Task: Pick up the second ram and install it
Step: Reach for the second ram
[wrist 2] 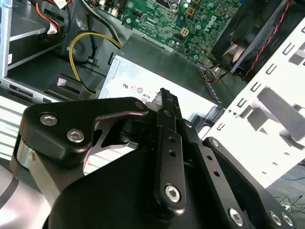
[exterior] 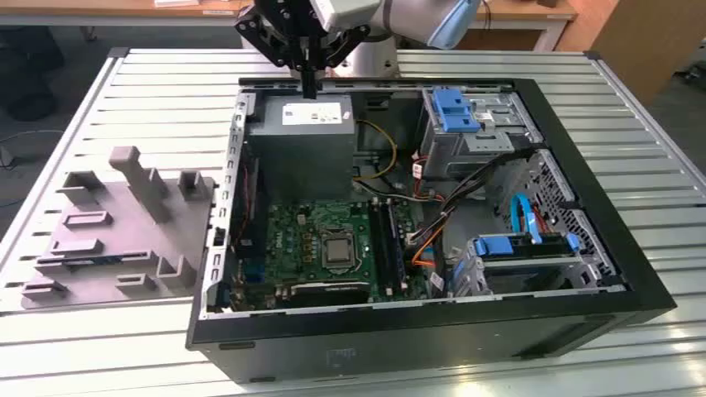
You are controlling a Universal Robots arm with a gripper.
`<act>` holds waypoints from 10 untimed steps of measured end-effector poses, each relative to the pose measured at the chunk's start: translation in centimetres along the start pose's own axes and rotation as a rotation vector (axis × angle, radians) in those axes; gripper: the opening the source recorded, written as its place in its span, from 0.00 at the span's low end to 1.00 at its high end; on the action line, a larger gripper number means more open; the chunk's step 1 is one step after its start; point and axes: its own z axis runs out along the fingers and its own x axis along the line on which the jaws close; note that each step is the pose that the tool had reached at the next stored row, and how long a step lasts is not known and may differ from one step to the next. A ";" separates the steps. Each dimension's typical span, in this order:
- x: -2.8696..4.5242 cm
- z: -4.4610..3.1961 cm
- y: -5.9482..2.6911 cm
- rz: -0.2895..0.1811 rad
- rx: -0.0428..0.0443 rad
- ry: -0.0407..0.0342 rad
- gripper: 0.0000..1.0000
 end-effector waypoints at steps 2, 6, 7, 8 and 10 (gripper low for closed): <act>0.00 0.00 0.00 0.000 0.0000 0.0000 0.11; 0.00 0.00 0.00 0.000 0.0001 0.0000 0.11; 0.00 0.00 0.00 0.000 0.0000 0.0000 0.11; 0.00 0.00 0.00 0.000 0.0001 0.0000 0.11; 0.01 0.00 0.00 0.000 0.0000 0.0000 0.11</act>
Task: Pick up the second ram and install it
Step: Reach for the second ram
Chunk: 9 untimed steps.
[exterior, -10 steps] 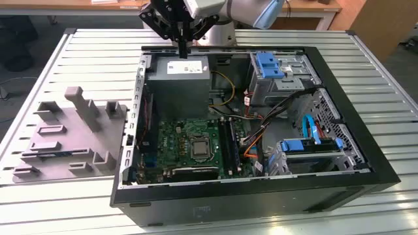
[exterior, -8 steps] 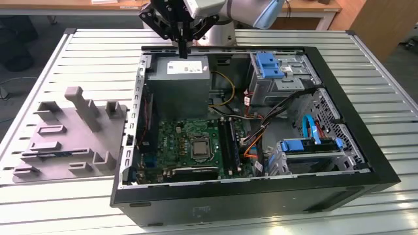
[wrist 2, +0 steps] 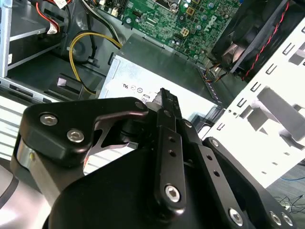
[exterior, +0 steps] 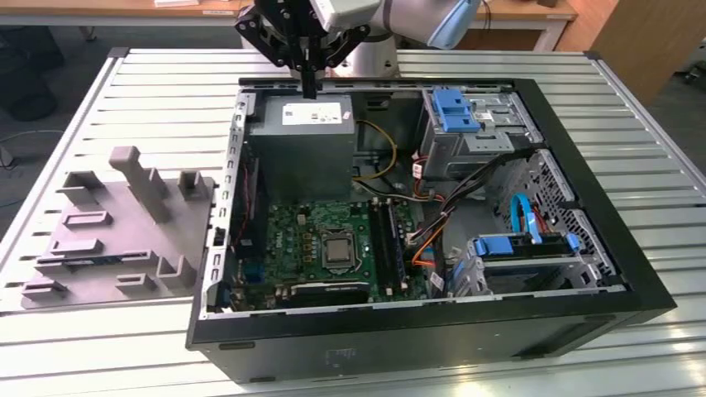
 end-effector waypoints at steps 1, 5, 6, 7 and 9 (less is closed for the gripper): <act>0.03 0.00 0.00 0.000 0.0001 0.0000 0.11; 0.36 -0.01 -0.03 0.000 0.0001 0.0001 0.11; 0.49 -0.02 -0.04 0.000 0.0000 0.0000 0.11; 0.63 -0.02 -0.05 0.000 0.0000 0.0000 0.11; 0.92 -0.02 -0.07 0.000 -0.0001 0.0000 0.11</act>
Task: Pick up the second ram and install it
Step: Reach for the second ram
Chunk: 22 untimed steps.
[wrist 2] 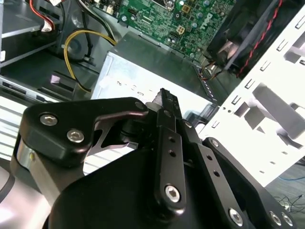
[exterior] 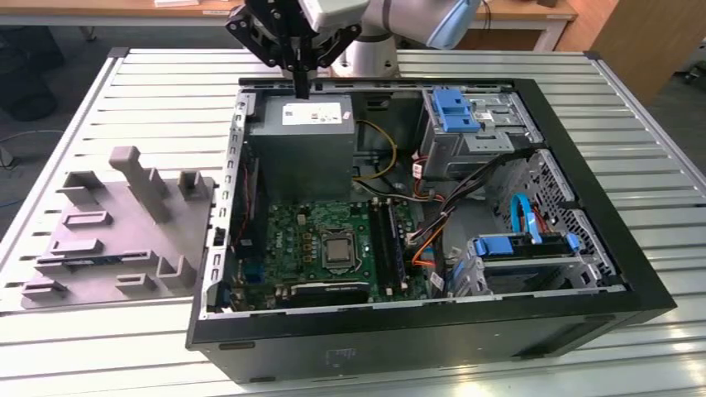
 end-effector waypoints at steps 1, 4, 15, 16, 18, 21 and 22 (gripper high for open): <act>0.16 0.00 -0.01 0.000 0.0000 0.0000 0.11; 0.70 -0.01 -0.05 0.000 0.0000 -0.0001 0.11; 3.02 -0.06 -0.23 0.000 0.0000 -0.0002 0.11; 3.24 -0.06 -0.24 0.000 0.0000 -0.0002 0.11; 3.69 -0.07 -0.28 0.000 0.0000 -0.0002 0.11; 4.39 -0.08 -0.33 0.000 0.0001 -0.0001 0.11; 4.60 -0.09 -0.35 0.000 0.0001 -0.0002 0.11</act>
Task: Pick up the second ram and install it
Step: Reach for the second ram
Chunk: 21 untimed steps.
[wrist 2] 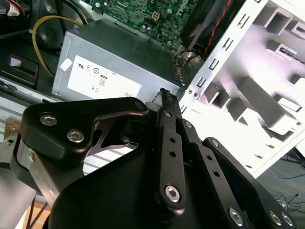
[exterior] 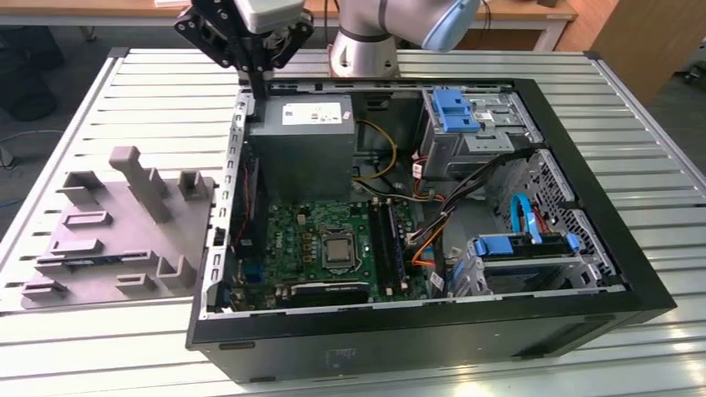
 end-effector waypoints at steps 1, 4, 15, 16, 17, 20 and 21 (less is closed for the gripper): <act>0.21 0.00 -0.02 0.000 0.0000 0.0000 0.11; 0.85 -0.01 -0.07 0.000 -0.0001 0.0000 0.11; 3.52 -0.07 -0.27 0.000 -0.0001 -0.0001 0.11; 3.76 -0.08 -0.29 0.000 0.0000 -0.0001 0.11; 4.00 -0.08 -0.31 0.000 -0.0001 -0.0002 0.11; 4.79 -0.10 -0.36 0.000 -0.0001 -0.0004 0.11; 5.05 -0.10 -0.38 0.000 -0.0002 -0.0005 0.11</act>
